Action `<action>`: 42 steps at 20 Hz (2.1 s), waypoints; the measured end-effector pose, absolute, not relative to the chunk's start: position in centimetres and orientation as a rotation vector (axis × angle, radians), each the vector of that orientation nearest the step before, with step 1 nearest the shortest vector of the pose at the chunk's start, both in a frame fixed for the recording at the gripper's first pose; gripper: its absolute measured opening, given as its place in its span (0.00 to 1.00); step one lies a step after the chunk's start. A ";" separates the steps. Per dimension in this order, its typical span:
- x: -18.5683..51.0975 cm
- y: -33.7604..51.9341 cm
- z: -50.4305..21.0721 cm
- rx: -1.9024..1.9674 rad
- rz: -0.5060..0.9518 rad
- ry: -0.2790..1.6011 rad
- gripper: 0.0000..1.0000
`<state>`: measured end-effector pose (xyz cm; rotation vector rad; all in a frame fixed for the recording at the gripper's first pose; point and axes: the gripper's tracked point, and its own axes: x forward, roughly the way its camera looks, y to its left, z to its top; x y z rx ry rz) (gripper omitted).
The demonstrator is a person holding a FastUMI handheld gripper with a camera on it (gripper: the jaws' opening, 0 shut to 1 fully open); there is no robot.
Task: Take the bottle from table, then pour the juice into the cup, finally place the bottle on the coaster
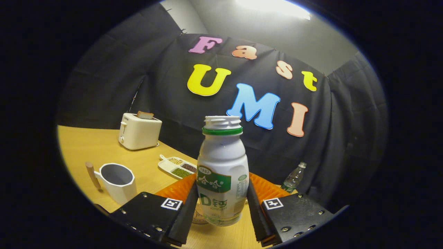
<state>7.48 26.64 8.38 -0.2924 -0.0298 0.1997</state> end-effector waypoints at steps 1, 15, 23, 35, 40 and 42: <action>7.5 26.7 8.2 -0.251 0.216 -0.023 0.70; 9.2 27.4 6.9 -0.060 0.270 0.018 0.70; 11.2 27.8 5.0 -0.024 0.264 0.063 0.70; 13.3 27.3 2.8 -0.003 0.225 0.092 0.70; 14.0 27.3 2.2 -0.003 0.219 0.105 0.70; 14.1 27.3 1.9 -0.018 0.219 0.105 0.70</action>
